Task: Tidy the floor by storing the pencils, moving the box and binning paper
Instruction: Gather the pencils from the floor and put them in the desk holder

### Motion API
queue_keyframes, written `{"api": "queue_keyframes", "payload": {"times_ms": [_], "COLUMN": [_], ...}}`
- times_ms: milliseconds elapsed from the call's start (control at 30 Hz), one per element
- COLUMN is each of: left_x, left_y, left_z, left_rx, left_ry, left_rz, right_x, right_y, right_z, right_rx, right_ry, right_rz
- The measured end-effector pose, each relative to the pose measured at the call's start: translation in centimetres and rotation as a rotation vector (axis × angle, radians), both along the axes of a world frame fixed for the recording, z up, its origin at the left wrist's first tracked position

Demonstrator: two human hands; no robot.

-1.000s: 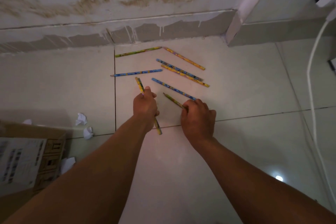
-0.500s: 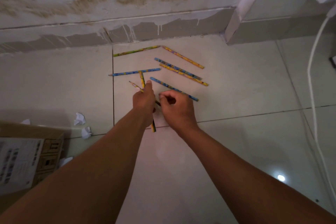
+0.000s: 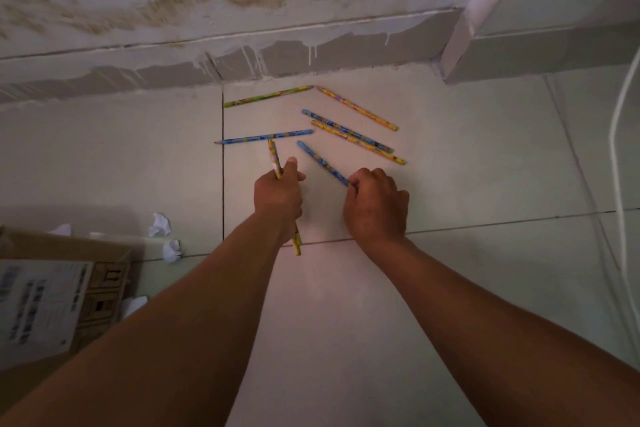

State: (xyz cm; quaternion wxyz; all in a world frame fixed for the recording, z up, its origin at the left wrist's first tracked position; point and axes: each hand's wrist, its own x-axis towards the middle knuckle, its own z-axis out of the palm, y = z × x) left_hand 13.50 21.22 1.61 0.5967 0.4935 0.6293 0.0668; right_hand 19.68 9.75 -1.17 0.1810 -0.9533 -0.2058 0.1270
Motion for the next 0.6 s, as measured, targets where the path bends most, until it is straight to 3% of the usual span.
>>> {"api": "queue_keyframes", "payload": {"times_ms": [167, 300, 467, 600], "left_x": [1.2, 2.9, 4.7, 5.9], "left_y": [-0.1, 0.2, 1.1, 0.5], "left_z": [0.6, 1.8, 2.1, 2.9], "left_rx": [-0.042, -0.051, 0.003, -0.009], "left_ry": [0.011, -0.057, 0.006, -0.005], "left_rz": [0.045, 0.092, 0.133, 0.146], "right_x": [-1.7, -1.9, 0.4, 3.2], "right_y": [1.3, 2.1, 1.1, 0.1], "right_z": [1.3, 2.8, 3.4, 3.2], "right_rx": [0.431, 0.570, 0.633, 0.471], "right_ry": [0.275, 0.335, 0.279, 0.135], "right_rz": [-0.006, 0.014, -0.038, -0.052]}}
